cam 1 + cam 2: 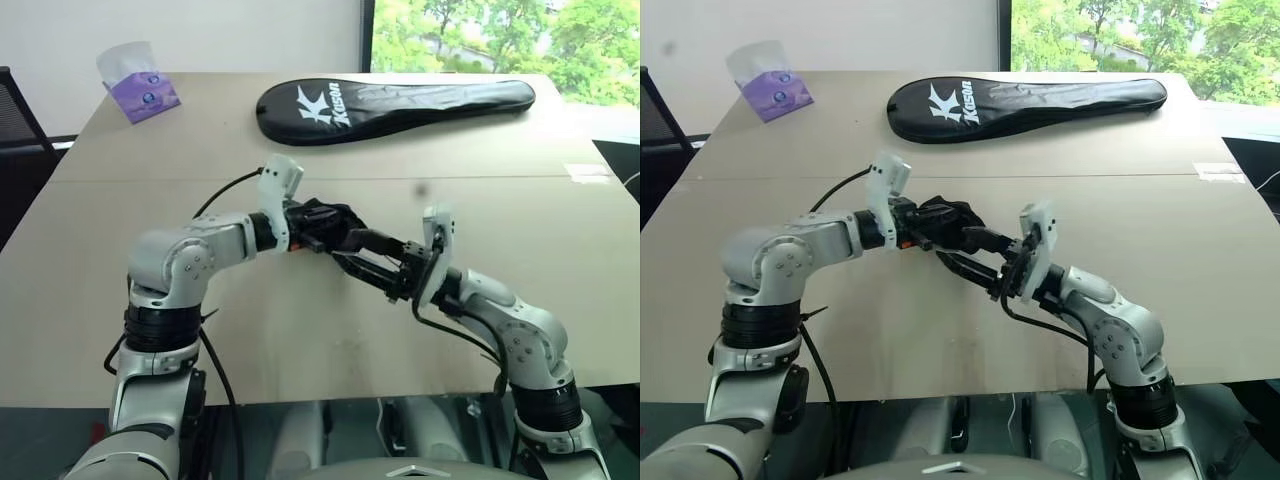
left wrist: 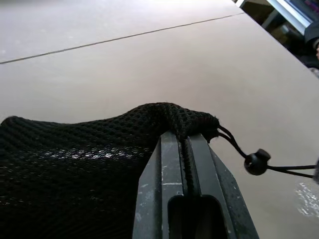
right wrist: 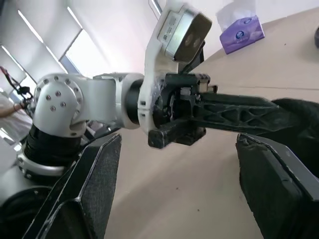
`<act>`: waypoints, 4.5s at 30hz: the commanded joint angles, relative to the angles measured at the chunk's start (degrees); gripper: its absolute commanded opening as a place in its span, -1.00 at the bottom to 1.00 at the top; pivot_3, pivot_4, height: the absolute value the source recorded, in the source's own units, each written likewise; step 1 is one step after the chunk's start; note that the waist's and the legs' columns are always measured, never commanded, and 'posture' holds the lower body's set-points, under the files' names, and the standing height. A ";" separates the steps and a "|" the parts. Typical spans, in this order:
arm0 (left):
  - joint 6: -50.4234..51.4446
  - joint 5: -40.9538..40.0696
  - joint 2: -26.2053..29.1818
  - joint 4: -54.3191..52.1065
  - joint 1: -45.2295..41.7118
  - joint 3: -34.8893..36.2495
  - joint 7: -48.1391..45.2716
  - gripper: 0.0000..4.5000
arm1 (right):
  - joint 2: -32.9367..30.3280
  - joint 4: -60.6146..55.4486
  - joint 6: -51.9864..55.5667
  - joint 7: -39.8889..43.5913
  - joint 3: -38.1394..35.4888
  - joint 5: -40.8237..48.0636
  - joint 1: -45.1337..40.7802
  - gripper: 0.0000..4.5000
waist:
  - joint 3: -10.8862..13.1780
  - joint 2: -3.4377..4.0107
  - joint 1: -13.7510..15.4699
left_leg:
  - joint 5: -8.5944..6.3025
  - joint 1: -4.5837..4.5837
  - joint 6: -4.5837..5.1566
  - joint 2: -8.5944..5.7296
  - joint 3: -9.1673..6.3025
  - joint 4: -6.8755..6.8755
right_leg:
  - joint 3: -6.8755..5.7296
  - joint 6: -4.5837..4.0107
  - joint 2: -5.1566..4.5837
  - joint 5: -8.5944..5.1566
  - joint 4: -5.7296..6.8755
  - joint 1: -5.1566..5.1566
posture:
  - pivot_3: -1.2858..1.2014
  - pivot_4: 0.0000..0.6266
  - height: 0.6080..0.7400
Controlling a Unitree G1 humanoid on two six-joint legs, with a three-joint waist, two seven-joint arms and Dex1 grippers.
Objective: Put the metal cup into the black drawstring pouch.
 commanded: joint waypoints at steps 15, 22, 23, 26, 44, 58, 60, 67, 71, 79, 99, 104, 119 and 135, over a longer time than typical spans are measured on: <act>1.28 -2.27 -7.06 -7.79 -1.48 -2.29 0.52 -1.00 | -8.87 -9.74 -7.04 7.84 2.16 -0.48 -4.79 0.65 | 0.00 0.00 0.81 | 0.06 -0.10 -0.11 0.08 0.00 -0.01 | 0.08 0.01 0.34 0.00 -0.23 0.00 | 0.03 -0.52 1.00; -0.09 1.09 -7.50 -2.36 -2.42 1.07 4.77 -1.00 | -15.05 -10.40 -6.37 1.70 2.59 -11.39 1.37 0.65 | 0.00 -0.01 1.10 | 0.02 -0.09 -0.01 -0.01 -0.09 0.03 | -0.08 0.00 0.10 0.00 -0.20 0.06 | 0.03 -0.52 1.00; -0.17 1.17 -7.08 -2.26 -2.46 0.98 4.35 -1.00 | -16.05 -10.71 -7.00 1.42 3.01 -13.16 1.90 0.65 | 0.00 0.00 1.02 | 0.02 -0.09 -0.01 -0.01 -0.08 0.03 | -0.07 0.00 0.13 0.00 -0.20 0.05 | 0.03 -0.52 1.00; -0.41 0.69 -5.57 -2.49 -2.40 0.82 2.33 -1.00 | -19.06 -9.10 -6.46 0.19 4.48 -17.69 3.79 0.65 | 0.00 0.00 1.04 | 0.05 -0.08 -0.07 0.00 -0.06 0.02 | -0.07 0.01 0.30 0.00 -0.20 0.04 | 0.03 -0.52 1.00; 0.17 0.69 -2.67 -2.17 -2.91 2.06 0.80 -1.00 | -7.24 10.88 -9.99 -6.17 7.35 -30.80 0.35 0.65 | 0.00 0.00 1.07 | 0.12 -0.07 -0.20 0.05 -0.01 0.02 | 0.06 0.00 0.40 0.00 -0.20 0.04 | 0.03 -0.52 1.00; -0.38 1.25 -2.25 -1.93 -2.73 1.86 0.82 -1.00 | -2.58 19.09 -15.10 -6.49 4.77 -33.32 -2.96 -0.66 | 0.00 0.00 1.00 | 0.13 -0.05 -0.21 0.06 0.00 0.02 | 0.08 0.00 0.41 0.00 -0.19 0.03 | 0.03 -0.52 1.00; -0.61 1.49 -2.10 -2.15 -2.42 1.98 1.02 -1.00 | -2.69 19.39 -15.96 -6.97 4.19 -34.10 -2.94 -0.98 | 0.00 0.00 1.00 | 0.13 -0.06 -0.20 0.05 0.00 0.02 | 0.07 0.00 0.40 0.01 -0.19 0.04 | 0.03 -0.52 1.00; -10.94 2.98 -3.50 -3.41 2.17 3.10 -0.70 -1.00 | -10.31 13.69 -17.75 -9.62 0.66 -40.40 -2.97 -0.98 | 0.00 0.01 1.07 | 0.12 -0.06 -0.20 0.04 0.04 0.02 | 0.08 0.00 0.32 0.00 -0.19 0.03 | 0.03 -0.52 1.00; -11.78 0.42 -3.38 -4.10 3.39 4.84 -3.24 -0.75 | -15.49 8.54 -17.81 -9.02 -0.46 -43.63 -4.01 -1.00 | 0.01 0.02 0.97 | 0.13 -0.05 -0.21 0.07 0.02 0.02 | 0.08 -0.01 0.29 0.01 -0.18 0.03 | 0.03 -0.52 1.00; -18.87 2.49 -2.71 -3.12 0.85 1.04 -9.55 0.07 | -23.68 -2.95 -12.78 -5.13 -2.89 -44.35 -10.81 -1.00 | 0.02 0.03 1.15 | 0.13 -0.04 -0.20 0.06 0.05 0.02 | 0.09 0.00 0.40 0.00 -0.18 0.03 | 0.03 -0.52 1.00; -30.24 8.88 -15.30 12.93 -14.22 -8.72 -19.09 0.19 | -27.79 -13.17 -3.16 0.59 -1.44 -43.19 -20.11 -1.00 | 0.02 0.03 1.03 | 0.05 -0.10 -0.07 0.05 0.05 0.08 | 0.06 -0.01 0.46 0.00 -0.21 0.03 | 0.03 -0.52 1.00; -31.99 10.80 -16.47 15.24 -15.14 -9.20 -19.76 0.99 | -27.69 -13.91 -2.17 0.59 -1.42 -43.17 -20.48 -1.00 | 0.02 0.03 1.09 | 0.06 -0.10 -0.08 0.05 0.05 0.08 | 0.07 0.00 0.46 0.00 -0.22 0.02 | 0.03 -0.52 1.00; -33.54 13.84 -17.37 16.85 -13.78 -10.54 -21.00 -0.92 | -27.39 -13.94 -0.03 -0.35 -2.60 -42.94 -21.03 -1.00 | 0.02 0.03 1.08 | 0.07 -0.10 -0.09 0.05 0.06 0.08 | 0.06 -0.01 0.46 0.00 -0.21 0.02 | 0.03 -0.52 1.00; -37.22 26.89 -11.74 22.53 -4.80 -16.05 -16.92 -0.93 | -26.24 6.70 -1.97 -13.53 -19.48 -46.20 -11.93 -1.00 | -0.01 0.22 0.83 | 0.02 -0.09 -0.01 0.04 0.14 0.09 | 0.16 -0.01 0.47 0.01 -0.17 0.00 | 0.03 -0.52 1.00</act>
